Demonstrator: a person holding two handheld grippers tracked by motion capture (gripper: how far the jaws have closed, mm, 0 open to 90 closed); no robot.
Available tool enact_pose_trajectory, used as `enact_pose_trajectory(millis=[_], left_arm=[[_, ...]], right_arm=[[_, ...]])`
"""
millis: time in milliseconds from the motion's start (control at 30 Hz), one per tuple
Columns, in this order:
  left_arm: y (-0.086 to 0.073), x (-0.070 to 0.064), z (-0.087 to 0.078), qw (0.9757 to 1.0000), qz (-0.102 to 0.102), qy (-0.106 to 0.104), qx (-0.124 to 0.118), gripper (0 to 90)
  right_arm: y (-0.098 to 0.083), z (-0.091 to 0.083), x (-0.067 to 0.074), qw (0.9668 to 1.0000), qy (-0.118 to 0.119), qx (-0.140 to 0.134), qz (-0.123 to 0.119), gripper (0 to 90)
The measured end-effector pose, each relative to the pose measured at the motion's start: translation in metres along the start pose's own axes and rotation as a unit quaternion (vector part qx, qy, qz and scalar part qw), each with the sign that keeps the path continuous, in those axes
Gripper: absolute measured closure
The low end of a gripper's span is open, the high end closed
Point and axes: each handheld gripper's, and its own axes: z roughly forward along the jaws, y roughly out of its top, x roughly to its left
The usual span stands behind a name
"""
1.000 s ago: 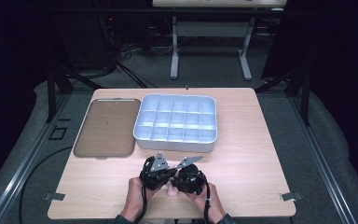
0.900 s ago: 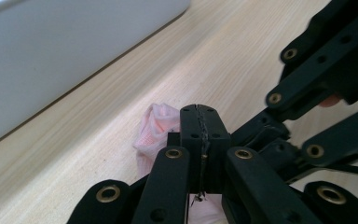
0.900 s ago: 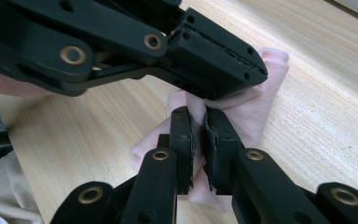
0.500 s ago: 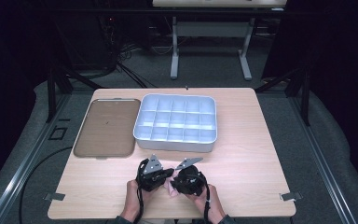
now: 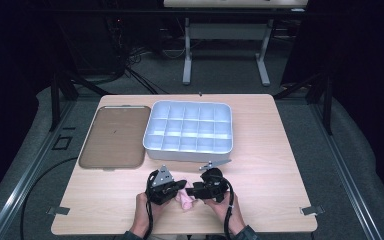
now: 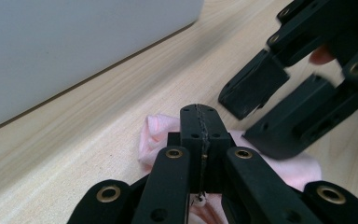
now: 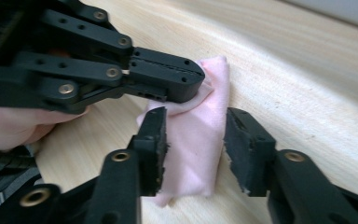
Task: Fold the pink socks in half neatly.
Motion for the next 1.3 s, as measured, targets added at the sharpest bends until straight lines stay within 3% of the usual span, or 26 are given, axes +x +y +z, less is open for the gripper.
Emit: enact_pose_trajectory(millis=[300, 500, 600, 700, 733, 800, 900, 933, 1067, 1100, 1233, 1300], left_arm=[[-0.001, 0.002, 0.000, 0.9999, -0.010, -0.005, 0.000, 90.0], [-0.002, 0.003, 0.001, 0.9999, -0.014, -0.009, -0.001, 90.0], [-0.001, 0.003, 0.001, 0.9999, -0.014, -0.009, -0.001, 90.0], [-0.001, 0.005, 0.001, 0.9998, -0.017, -0.014, 0.000, 90.0], [-0.002, 0.005, 0.001, 0.9996, -0.021, -0.016, -0.001, 90.0], [-0.002, 0.007, 0.001, 0.9995, -0.024, -0.019, -0.001, 90.0], [-0.002, 0.008, 0.001, 0.9993, -0.027, -0.024, -0.001, 90.0], [-0.002, 0.009, 0.001, 0.9991, -0.031, -0.027, -0.002, 90.0], [-0.003, 0.012, 0.000, 0.9987, -0.040, -0.032, -0.002, 89.9], [-0.003, 0.013, -0.001, 0.9987, -0.040, -0.033, -0.004, 89.9], [-0.003, 0.017, -0.003, 0.9973, -0.057, -0.044, -0.014, 89.5], [-0.003, 0.019, -0.007, 0.9964, -0.065, -0.048, -0.025, 81.5]], right_arm=[[0.002, 0.017, 0.003, 0.9997, -0.011, 0.014, 0.015, 36.6], [-0.002, 0.014, 0.006, 0.9992, 0.002, -0.009, 0.039, 33.2], [-0.003, 0.018, 0.009, 0.9991, 0.003, -0.003, 0.041, 32.8], [-0.002, 0.024, 0.015, 0.9996, -0.023, 0.006, 0.016, 36.5], [-0.002, 0.026, 0.020, 0.9992, -0.040, 0.009, 0.002, 37.9], [-0.002, 0.029, 0.027, 0.9983, -0.057, 0.004, -0.004, 39.4], [-0.001, 0.031, 0.032, 0.9961, -0.082, 0.019, -0.027, 41.3], [-0.001, 0.033, 0.033, 0.9963, -0.081, 0.009, -0.026, 42.3], [0.002, 0.034, 0.037, 0.9942, -0.093, 0.028, -0.044, 46.5], [0.002, 0.035, 0.038, 0.9947, -0.092, 0.020, -0.042, 47.4], [0.003, 0.036, 0.039, 0.9936, -0.096, 0.030, -0.050, 51.7], [0.004, 0.035, 0.038, 0.9937, -0.093, 0.035, -0.053, 54.9]])
